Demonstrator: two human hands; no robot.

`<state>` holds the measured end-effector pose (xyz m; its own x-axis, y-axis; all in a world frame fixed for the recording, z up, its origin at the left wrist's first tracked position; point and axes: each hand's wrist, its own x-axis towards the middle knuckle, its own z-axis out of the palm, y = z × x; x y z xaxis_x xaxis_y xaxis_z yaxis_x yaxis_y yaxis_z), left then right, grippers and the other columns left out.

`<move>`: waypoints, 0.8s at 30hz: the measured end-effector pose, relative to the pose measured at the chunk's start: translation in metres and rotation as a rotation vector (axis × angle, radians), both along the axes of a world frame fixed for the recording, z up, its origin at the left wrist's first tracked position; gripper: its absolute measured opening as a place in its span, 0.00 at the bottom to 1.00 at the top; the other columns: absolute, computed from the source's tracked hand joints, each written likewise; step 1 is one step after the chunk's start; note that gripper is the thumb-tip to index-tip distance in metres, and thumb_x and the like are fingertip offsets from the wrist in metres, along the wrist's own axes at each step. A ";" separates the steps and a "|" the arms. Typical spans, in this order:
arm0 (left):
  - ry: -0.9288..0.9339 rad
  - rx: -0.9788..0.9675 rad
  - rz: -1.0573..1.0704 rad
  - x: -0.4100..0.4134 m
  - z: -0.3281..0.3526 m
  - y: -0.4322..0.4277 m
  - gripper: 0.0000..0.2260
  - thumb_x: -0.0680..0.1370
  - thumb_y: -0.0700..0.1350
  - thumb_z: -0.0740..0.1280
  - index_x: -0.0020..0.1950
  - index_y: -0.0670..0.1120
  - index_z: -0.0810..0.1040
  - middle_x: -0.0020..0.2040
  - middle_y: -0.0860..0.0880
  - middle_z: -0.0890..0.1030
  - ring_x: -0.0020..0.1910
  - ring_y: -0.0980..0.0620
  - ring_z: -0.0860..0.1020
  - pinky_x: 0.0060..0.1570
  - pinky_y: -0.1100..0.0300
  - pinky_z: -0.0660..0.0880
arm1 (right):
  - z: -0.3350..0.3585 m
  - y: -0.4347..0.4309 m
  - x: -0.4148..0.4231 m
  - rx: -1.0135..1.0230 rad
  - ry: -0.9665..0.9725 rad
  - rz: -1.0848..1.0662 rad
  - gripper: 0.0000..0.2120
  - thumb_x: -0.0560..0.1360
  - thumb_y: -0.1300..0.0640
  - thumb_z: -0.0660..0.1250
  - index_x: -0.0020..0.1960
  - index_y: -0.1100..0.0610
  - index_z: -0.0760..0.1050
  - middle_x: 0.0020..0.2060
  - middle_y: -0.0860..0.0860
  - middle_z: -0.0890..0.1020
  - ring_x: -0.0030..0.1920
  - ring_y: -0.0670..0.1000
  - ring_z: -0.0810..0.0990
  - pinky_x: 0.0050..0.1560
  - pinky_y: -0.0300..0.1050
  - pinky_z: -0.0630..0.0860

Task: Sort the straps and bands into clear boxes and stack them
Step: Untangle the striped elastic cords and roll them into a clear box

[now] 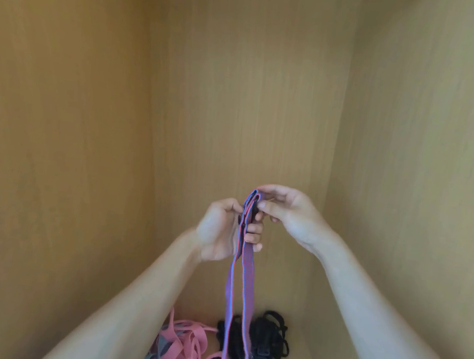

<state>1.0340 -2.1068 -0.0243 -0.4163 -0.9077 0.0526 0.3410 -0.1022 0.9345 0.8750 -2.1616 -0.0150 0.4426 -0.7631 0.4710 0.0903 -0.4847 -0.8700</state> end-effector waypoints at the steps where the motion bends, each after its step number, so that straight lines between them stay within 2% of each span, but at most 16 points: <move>1: -0.002 -0.012 0.010 0.000 0.000 -0.001 0.11 0.73 0.47 0.53 0.45 0.42 0.71 0.36 0.46 0.63 0.30 0.50 0.65 0.41 0.52 0.71 | 0.002 0.001 0.001 -0.020 0.000 -0.040 0.13 0.77 0.70 0.68 0.51 0.52 0.80 0.42 0.52 0.82 0.35 0.41 0.79 0.36 0.30 0.71; 4: -0.045 -0.068 0.084 0.000 -0.003 -0.003 0.14 0.79 0.49 0.55 0.55 0.41 0.73 0.38 0.44 0.70 0.34 0.47 0.70 0.42 0.51 0.74 | 0.006 0.000 0.001 -0.069 0.000 -0.143 0.13 0.77 0.69 0.68 0.48 0.52 0.80 0.37 0.49 0.82 0.32 0.38 0.78 0.36 0.27 0.71; 6: -0.114 -0.126 0.160 -0.001 -0.005 -0.004 0.13 0.84 0.46 0.54 0.59 0.40 0.72 0.39 0.44 0.74 0.35 0.46 0.73 0.42 0.52 0.76 | 0.009 0.001 0.000 -0.085 -0.006 -0.180 0.13 0.78 0.69 0.68 0.47 0.51 0.80 0.36 0.48 0.82 0.32 0.37 0.78 0.36 0.27 0.70; 10: -0.307 -0.304 0.313 -0.011 -0.004 -0.004 0.08 0.85 0.37 0.55 0.60 0.39 0.70 0.38 0.44 0.75 0.31 0.47 0.75 0.36 0.55 0.76 | 0.011 -0.001 0.004 -0.061 -0.037 -0.258 0.11 0.78 0.68 0.68 0.50 0.52 0.80 0.43 0.52 0.81 0.36 0.41 0.78 0.37 0.27 0.70; 12: -0.348 -0.352 0.376 -0.017 -0.002 -0.003 0.07 0.85 0.36 0.53 0.59 0.39 0.70 0.37 0.44 0.74 0.28 0.49 0.74 0.34 0.56 0.74 | 0.011 0.000 0.007 -0.039 -0.076 -0.265 0.12 0.78 0.68 0.67 0.50 0.51 0.79 0.43 0.51 0.81 0.34 0.41 0.77 0.36 0.28 0.71; 15: -0.356 -0.386 0.428 -0.020 -0.001 -0.004 0.08 0.86 0.36 0.51 0.58 0.38 0.69 0.36 0.45 0.73 0.26 0.50 0.70 0.33 0.55 0.71 | 0.014 0.003 0.009 -0.045 -0.074 -0.249 0.13 0.78 0.69 0.67 0.51 0.51 0.80 0.43 0.51 0.81 0.31 0.39 0.77 0.35 0.28 0.71; 20: -0.293 -0.353 0.398 -0.018 -0.003 -0.006 0.08 0.86 0.36 0.51 0.58 0.38 0.69 0.35 0.45 0.72 0.24 0.52 0.67 0.29 0.59 0.69 | 0.021 0.005 0.004 -0.029 -0.041 -0.177 0.07 0.79 0.65 0.69 0.47 0.54 0.81 0.37 0.49 0.82 0.30 0.43 0.77 0.32 0.32 0.71; 22: -0.270 -0.337 0.380 -0.018 -0.006 -0.007 0.08 0.86 0.37 0.52 0.59 0.39 0.69 0.36 0.45 0.73 0.24 0.52 0.68 0.29 0.58 0.70 | 0.022 0.004 0.004 -0.080 0.001 -0.235 0.09 0.79 0.65 0.69 0.44 0.53 0.80 0.34 0.46 0.82 0.30 0.40 0.77 0.34 0.31 0.71; 24: -0.247 -0.318 0.360 -0.017 -0.009 -0.007 0.05 0.86 0.37 0.53 0.58 0.40 0.68 0.37 0.44 0.75 0.25 0.52 0.69 0.30 0.57 0.72 | 0.023 0.003 0.005 -0.141 0.073 -0.300 0.10 0.79 0.64 0.68 0.43 0.51 0.79 0.36 0.50 0.82 0.34 0.42 0.78 0.40 0.37 0.74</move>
<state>1.0167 -2.1136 -0.0332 -0.1168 -0.9504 0.2883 0.0680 0.2819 0.9570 0.8802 -2.1583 0.0080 0.2447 -0.7938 0.5568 -0.1350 -0.5966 -0.7911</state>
